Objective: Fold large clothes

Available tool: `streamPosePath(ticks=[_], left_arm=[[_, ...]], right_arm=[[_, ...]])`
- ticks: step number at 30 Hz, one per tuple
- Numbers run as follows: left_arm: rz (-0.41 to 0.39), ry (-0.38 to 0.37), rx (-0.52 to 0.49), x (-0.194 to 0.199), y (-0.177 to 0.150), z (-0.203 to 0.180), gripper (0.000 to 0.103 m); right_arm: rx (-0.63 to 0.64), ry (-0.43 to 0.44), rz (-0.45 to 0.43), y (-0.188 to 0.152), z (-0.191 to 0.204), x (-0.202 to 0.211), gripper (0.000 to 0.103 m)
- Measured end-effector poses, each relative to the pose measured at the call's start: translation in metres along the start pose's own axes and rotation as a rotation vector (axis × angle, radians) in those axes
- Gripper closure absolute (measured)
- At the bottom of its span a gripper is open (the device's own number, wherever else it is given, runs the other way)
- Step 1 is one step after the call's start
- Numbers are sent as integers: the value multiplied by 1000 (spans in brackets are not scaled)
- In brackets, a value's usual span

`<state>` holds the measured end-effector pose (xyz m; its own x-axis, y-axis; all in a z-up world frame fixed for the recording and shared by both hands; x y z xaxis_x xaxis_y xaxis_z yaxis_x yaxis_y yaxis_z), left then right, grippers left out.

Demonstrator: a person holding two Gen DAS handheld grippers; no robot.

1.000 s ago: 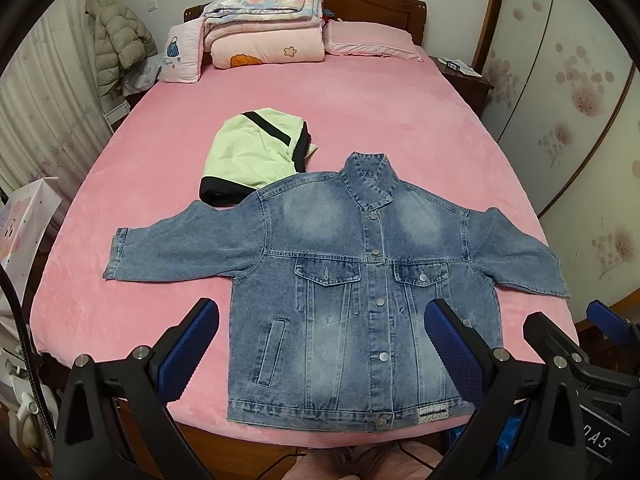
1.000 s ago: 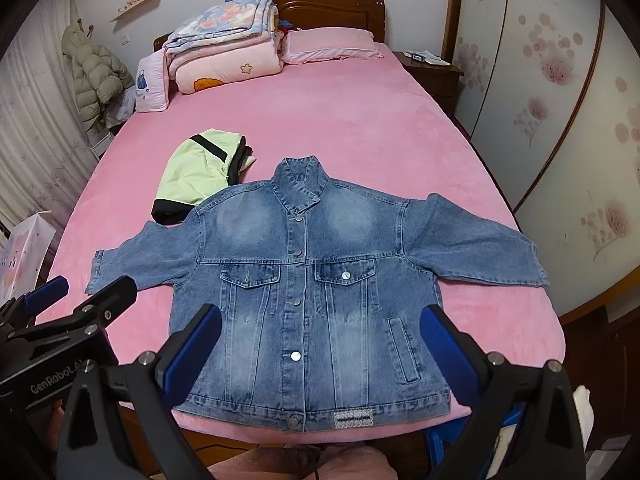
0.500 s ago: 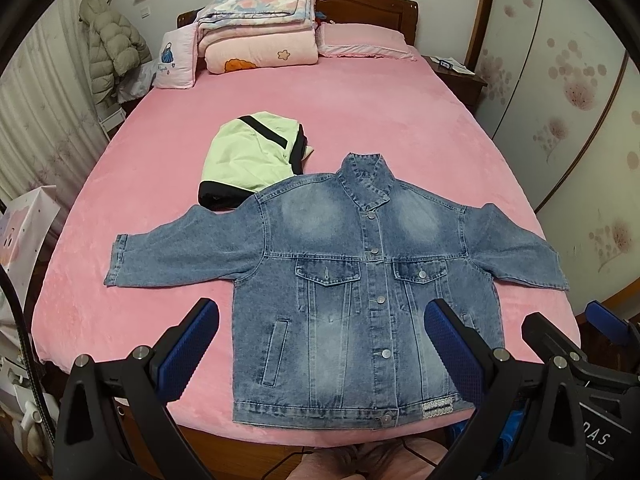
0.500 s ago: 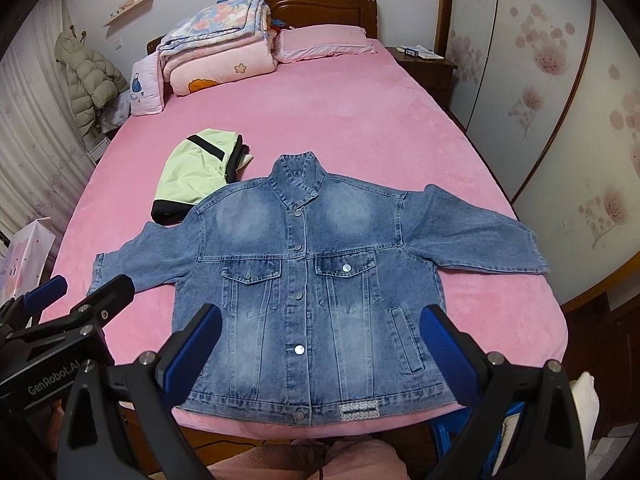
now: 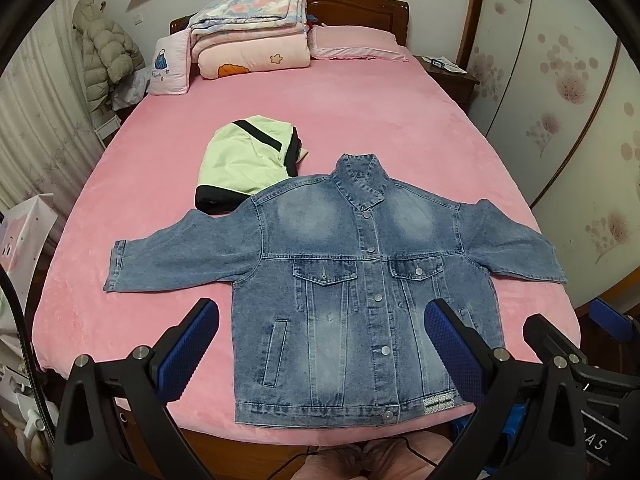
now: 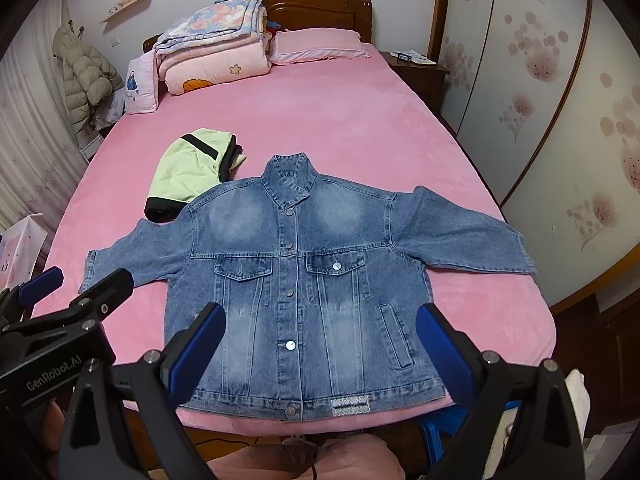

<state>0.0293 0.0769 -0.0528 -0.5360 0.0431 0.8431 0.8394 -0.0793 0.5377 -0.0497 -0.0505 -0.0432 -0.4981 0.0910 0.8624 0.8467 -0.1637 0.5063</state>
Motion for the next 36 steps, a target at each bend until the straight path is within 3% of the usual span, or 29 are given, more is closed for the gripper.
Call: streamPosePath(ticks=[22, 30, 36], left_arm=[[-55, -44, -26, 13, 9, -11, 1], [-109, -42, -33, 19, 25, -27, 1], [-159, -67, -43, 21, 42, -61, 1]], right_arm=[[-23, -2, -44, 4, -8, 14, 9], [-52, 5, -74, 11, -27, 15, 9], [-85, 35, -89, 21, -62, 5, 9]])
Point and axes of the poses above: each gripper's, at about its wrist camera, not at the fingertips, and x roughly against the way its jaws point, z to its left, y to its top, the point moved 5 cm from there along -x, roughly the way its jaws point, and after that the axes turned 1 degree about -x, right-handed, at the moved point
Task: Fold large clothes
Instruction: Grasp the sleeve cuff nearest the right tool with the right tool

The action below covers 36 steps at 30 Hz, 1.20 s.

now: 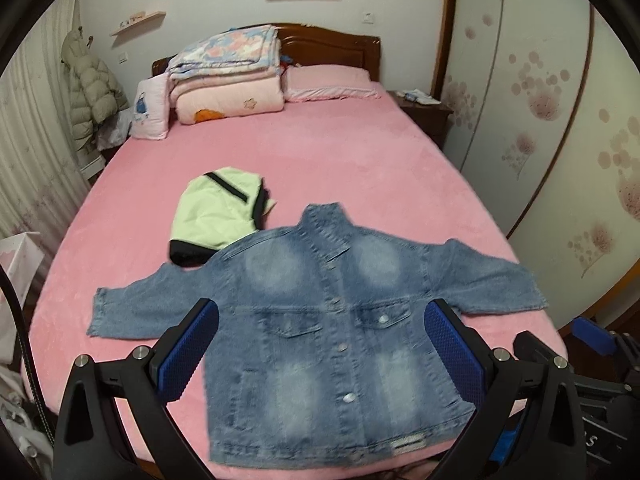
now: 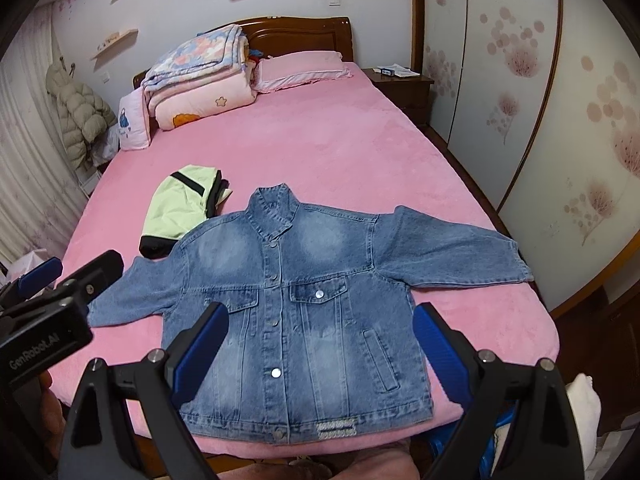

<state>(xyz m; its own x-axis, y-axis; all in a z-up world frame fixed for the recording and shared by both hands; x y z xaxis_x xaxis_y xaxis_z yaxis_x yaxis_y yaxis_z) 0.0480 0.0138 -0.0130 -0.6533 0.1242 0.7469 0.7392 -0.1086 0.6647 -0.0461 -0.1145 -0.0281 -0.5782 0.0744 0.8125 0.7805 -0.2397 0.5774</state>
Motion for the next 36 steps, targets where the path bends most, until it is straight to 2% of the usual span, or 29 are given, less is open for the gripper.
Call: streamPosePath(ticks=[3, 9, 14, 18, 22, 25, 28, 30, 32, 36], left_arm=[[-11, -32, 28, -6, 12, -25, 1], [-32, -71, 30, -27, 38, -89, 1], [-39, -103, 6, -70, 61, -167, 1], [-25, -106, -57, -120, 65, -234, 1], [32, -114, -115, -191, 55, -299, 1], [99, -124, -121, -246, 40, -333, 1], [111, -113, -136, -288, 23, -358, 1], [140, -101, -163, -322, 9, -377, 1], [162, -91, -174, -343, -1, -390, 1], [198, -85, -195, -381, -22, -411, 1]], right_arm=[[-16, 22, -4, 10, -25, -7, 15], [-68, 65, -12, 34, -99, -23, 15], [-167, 75, 13, 53, -188, -55, 15], [-252, 70, 54, 51, -261, -91, 15], [-341, 44, 97, 40, -336, -138, 15], [-422, 37, 134, 27, -385, -176, 15], [-493, -1, 171, 9, -433, -220, 19], [-516, -30, 206, -2, -455, -247, 23], [-560, -23, 238, -14, -476, -270, 26], [-671, -11, 288, -37, -501, -307, 26]])
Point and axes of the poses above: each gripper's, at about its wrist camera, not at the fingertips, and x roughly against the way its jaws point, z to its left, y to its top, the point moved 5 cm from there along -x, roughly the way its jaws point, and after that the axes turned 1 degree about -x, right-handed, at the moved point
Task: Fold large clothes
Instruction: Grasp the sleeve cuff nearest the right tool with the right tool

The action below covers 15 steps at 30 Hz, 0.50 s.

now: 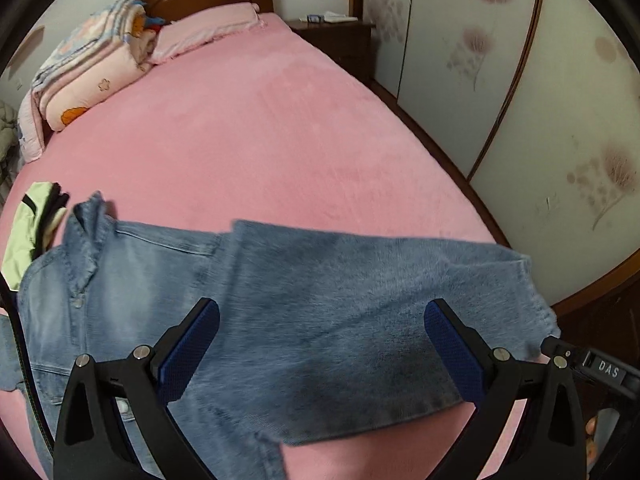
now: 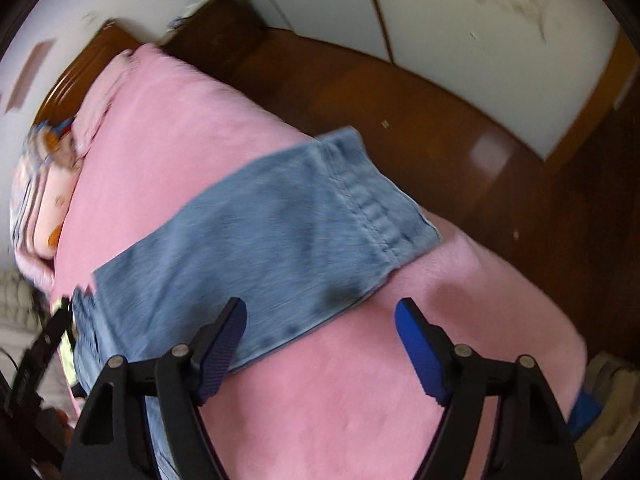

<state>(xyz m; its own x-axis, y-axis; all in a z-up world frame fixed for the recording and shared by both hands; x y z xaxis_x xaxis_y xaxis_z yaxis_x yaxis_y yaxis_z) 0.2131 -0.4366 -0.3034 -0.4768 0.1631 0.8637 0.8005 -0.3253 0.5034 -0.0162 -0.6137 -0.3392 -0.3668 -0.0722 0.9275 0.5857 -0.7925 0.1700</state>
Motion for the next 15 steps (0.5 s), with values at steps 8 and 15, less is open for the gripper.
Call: streamPosePath(ticks=[8, 15], left_arm=[[62, -18, 5, -46, -17, -18, 1], [135, 13, 12, -57, -17, -14, 1]], right_arm=[[-141, 25, 37, 8, -25, -41, 26], [-112, -21, -23, 34, -22, -49, 83]])
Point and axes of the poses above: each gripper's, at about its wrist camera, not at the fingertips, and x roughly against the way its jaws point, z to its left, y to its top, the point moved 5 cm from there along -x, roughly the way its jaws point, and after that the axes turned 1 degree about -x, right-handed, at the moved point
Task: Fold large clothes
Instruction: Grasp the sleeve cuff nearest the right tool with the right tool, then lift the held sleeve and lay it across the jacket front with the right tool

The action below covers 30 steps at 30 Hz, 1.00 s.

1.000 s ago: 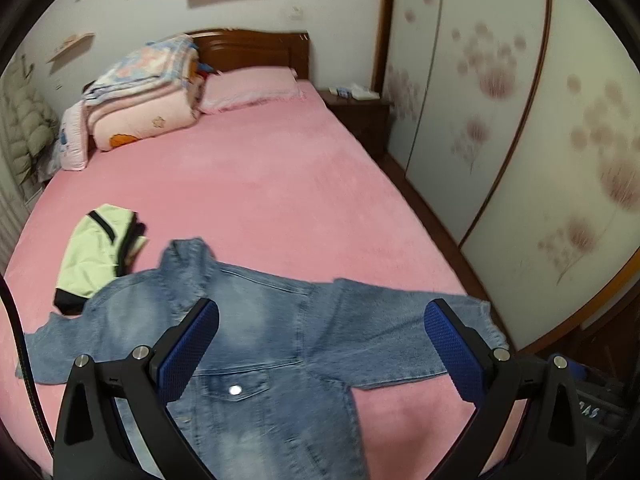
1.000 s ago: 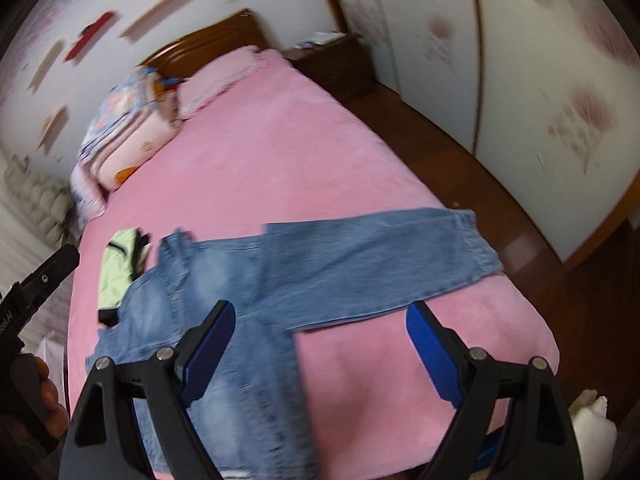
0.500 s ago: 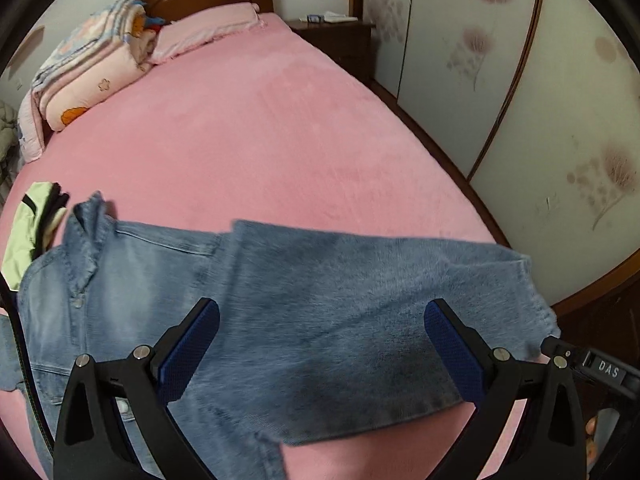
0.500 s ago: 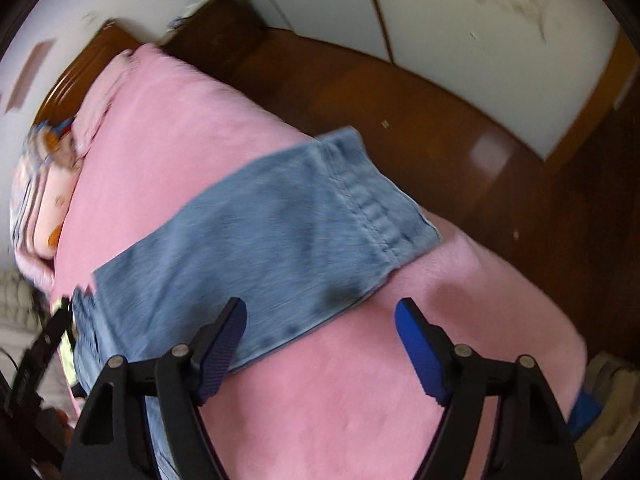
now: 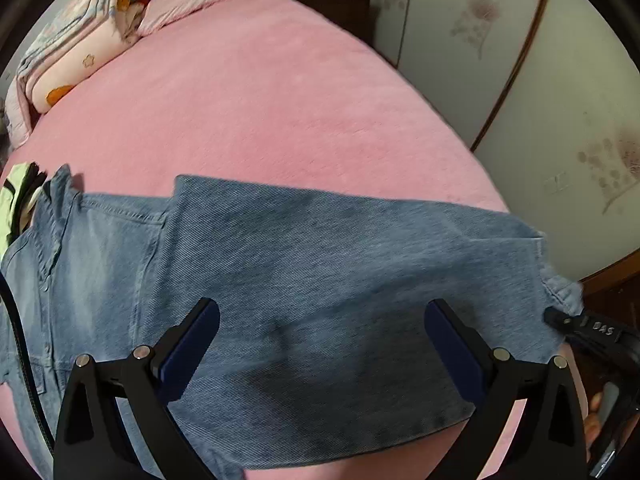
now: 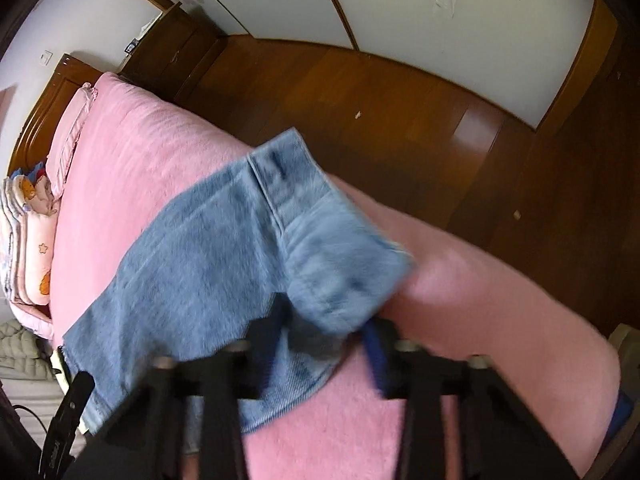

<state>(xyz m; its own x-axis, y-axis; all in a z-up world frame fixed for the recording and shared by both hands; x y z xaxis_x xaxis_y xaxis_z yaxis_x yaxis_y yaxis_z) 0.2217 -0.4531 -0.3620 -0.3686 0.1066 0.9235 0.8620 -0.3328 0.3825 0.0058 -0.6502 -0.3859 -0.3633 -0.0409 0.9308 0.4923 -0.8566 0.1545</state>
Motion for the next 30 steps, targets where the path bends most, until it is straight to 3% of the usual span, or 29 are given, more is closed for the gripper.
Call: streamPosePath(ticks=[2, 7, 12, 14, 18, 22, 25, 28, 30], left_arm=[[35, 23, 7, 4, 0, 10, 2], [55, 38, 36, 41, -6, 50, 4], [6, 81, 74, 108, -31, 128, 4], [-13, 112, 122, 137, -46, 176, 4], [-49, 135, 268, 184, -82, 284, 4], [-84, 111, 402, 207, -117, 395, 4], [-83, 89, 418, 199, -138, 473, 4], [-59, 63, 397, 171, -153, 527, 4], [-35, 40, 382, 146, -161, 553, 4]], right_arm=[[32, -3, -26, 2, 8, 11, 90], [195, 21, -141, -4, 60, 69, 92], [391, 159, -217, -31, 155, 142, 93], [482, 209, -239, -51, 201, 164, 93], [691, 336, -270, -118, 315, 202, 93], [871, 385, -304, -206, 416, 207, 93], [984, 372, -290, -285, 482, 175, 93], [1102, 279, -268, -370, 524, 111, 91], [1170, 198, -240, -418, 535, 62, 83]])
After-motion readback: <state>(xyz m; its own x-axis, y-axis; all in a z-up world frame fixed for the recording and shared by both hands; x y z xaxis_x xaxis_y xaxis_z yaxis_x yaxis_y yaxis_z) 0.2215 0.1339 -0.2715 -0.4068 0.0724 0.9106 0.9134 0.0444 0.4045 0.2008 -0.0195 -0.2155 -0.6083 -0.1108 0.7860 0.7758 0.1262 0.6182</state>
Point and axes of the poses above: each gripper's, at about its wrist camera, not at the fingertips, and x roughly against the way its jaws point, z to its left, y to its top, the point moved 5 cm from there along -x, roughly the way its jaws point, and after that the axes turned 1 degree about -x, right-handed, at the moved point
